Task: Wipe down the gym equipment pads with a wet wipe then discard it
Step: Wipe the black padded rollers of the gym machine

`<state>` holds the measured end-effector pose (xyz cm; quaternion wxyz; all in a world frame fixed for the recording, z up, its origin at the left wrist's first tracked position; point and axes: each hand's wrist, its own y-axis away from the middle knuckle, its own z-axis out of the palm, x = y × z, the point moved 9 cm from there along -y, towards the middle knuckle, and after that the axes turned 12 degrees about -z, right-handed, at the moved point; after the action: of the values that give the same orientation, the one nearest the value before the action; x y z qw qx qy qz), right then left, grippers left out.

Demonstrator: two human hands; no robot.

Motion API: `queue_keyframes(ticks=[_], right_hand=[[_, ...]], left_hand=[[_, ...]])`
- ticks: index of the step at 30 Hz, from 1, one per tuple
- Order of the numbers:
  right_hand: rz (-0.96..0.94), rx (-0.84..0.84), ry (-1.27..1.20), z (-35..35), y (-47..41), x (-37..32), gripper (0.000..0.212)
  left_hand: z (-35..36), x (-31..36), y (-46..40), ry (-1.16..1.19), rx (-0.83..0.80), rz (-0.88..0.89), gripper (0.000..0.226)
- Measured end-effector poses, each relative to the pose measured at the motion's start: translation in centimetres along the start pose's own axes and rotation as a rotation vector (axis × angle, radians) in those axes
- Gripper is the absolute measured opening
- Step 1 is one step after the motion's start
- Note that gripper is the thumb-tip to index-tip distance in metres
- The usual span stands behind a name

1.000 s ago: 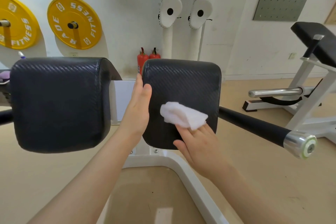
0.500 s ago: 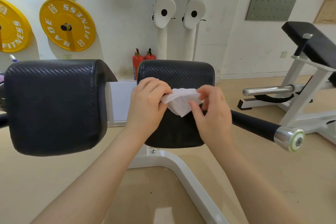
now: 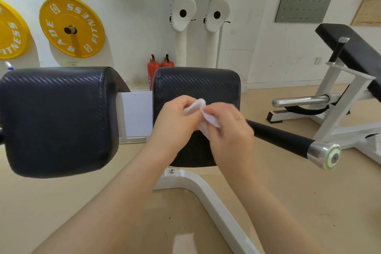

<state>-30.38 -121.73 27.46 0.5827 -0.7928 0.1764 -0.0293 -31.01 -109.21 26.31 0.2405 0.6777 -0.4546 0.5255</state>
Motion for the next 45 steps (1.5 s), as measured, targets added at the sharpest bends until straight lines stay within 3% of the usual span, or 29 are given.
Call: queue_keyframes(ticks=[4, 6, 9, 12, 14, 15, 19, 26, 29, 35, 41, 45], right_hand=[[-0.055, -0.078, 0.006, 1.3, 1.9, -0.6, 0.040], [-0.122, -0.075, 0.047, 1.3, 2.2, -0.7, 0.037], [-0.188, 0.012, 0.069, 0.1, 1.4, -0.2, 0.031], [-0.131, 0.084, 0.077, -0.9, -0.8, 2.1, 0.030], [-0.082, 0.074, 0.121, -0.5, -2.2, 3.8, 0.032], [-0.089, 0.039, 0.137, 0.1, -2.5, 4.2, 0.035], [-0.271, -0.078, 0.173, 2.7, 0.5, 3.5, 0.030], [-0.579, -0.242, 0.197, 3.8, 6.4, 1.1, 0.035], [-0.548, -0.176, 0.229, 2.8, 3.8, 2.3, 0.027], [-0.261, -0.015, 0.297, 1.0, -1.4, 5.9, 0.031], [-0.375, -0.157, 0.206, 2.6, 5.7, 2.1, 0.037], [-0.462, -0.250, 0.224, 3.6, 7.6, 1.2, 0.029]], left_hand=[[1.4, -0.7, 1.0, 0.400, -0.265, -0.163, 0.020], [1.6, -0.9, 1.5, 0.486, -0.340, -0.188, 0.027], [0.8, -1.3, 1.4, 0.288, -0.282, -0.120, 0.038], [-2.4, -0.2, 1.1, -0.132, 0.112, 0.110, 0.025], [-3.5, -0.5, 0.9, -0.325, 0.305, 0.138, 0.041], [-3.6, -1.3, 0.6, -0.376, 0.317, 0.097, 0.053], [-2.3, -4.0, 0.0, -0.360, 0.144, 0.042, 0.083], [-2.1, -4.2, -0.2, -0.467, 0.113, 0.065, 0.101], [-2.2, -4.2, -0.2, -0.458, 0.107, 0.055, 0.103], [-2.0, -4.2, -0.4, -0.495, 0.123, 0.034, 0.102], [-2.1, -4.3, -0.3, -0.474, 0.129, 0.063, 0.103], [-2.2, -4.2, -0.2, -0.457, 0.128, 0.089, 0.102]])
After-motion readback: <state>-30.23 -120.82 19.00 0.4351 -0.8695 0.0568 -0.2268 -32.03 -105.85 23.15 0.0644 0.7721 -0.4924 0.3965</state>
